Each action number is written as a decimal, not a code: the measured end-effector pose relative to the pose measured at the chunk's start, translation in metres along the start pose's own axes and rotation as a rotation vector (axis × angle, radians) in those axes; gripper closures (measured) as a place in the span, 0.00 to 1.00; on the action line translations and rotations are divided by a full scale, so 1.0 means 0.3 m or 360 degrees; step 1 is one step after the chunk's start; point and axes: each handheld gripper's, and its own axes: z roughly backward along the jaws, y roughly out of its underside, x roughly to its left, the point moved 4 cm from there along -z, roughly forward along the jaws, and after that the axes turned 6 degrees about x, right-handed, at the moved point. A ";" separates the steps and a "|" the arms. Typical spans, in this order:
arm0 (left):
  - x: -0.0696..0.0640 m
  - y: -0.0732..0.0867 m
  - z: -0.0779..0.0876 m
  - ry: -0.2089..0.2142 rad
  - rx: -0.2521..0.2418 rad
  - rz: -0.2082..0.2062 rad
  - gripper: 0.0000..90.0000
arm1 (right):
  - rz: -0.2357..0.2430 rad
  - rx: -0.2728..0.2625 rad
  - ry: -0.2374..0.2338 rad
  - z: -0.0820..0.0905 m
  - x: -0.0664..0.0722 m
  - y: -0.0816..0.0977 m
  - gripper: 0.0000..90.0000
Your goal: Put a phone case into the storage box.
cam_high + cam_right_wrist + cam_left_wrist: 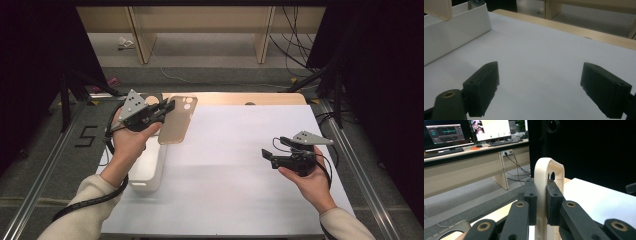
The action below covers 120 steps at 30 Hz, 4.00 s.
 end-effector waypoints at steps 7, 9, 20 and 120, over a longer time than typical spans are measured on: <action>0.032 -0.003 0.012 -0.0033 -0.0013 -0.0011 0.90 | -0.0010 -0.0002 0.0008 0.007 -0.010 0.006 0.18; 0.040 -0.003 0.016 -0.0041 -0.0012 -0.0013 0.90 | -0.0009 -0.0001 0.0008 0.009 -0.012 0.008 0.18; 0.079 0.003 0.040 -0.0067 -0.0008 0.0020 0.90 | -0.0015 0.0005 0.0014 0.013 -0.018 0.013 0.18; 0.351 0.197 -0.103 -0.0312 0.0170 0.0181 0.90 | -0.0028 0.0000 -0.0019 0.011 -0.026 0.022 0.18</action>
